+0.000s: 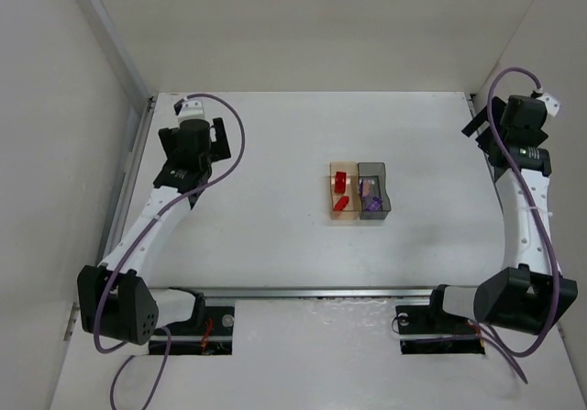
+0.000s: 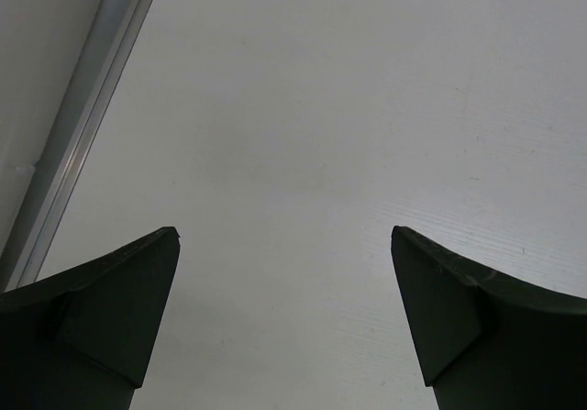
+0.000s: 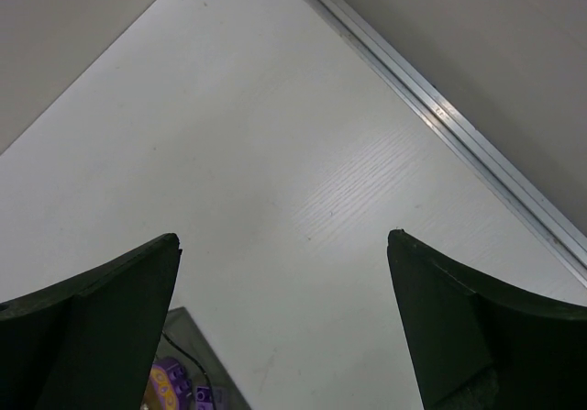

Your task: Sort the legos into containers by color

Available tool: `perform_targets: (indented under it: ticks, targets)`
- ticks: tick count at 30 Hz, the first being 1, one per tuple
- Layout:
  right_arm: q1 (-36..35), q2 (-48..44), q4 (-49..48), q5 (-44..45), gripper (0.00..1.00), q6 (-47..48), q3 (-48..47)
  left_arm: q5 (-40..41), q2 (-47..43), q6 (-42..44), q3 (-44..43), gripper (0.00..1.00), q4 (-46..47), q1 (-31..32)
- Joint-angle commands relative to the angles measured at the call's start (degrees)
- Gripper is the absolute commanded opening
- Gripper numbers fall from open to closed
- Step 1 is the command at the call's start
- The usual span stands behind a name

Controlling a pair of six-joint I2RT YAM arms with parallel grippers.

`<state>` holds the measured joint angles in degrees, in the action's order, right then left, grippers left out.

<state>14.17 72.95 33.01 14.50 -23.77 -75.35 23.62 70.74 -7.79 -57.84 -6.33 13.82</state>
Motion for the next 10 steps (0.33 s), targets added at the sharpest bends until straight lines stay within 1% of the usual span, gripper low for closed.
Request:
perform_targets:
  ticks: [1,7,10]
  targets:
    - [-0.1,-1.6,-2.0,-2.1,1.00,0.2,0.6,-0.4,-2.0,-1.0,1.0,0.99,1.9,0.4]
    - [-0.1,-3.6,-2.0,-4.9,1.00,1.4,1.7,-2.2,-2.5,-2.0,2.0,0.99,1.9,0.9]
    - [-0.1,-6.5,-6.1,-6.8,1.00,2.0,4.1,-2.2,-3.1,-2.1,2.0,0.99,1.9,0.9]
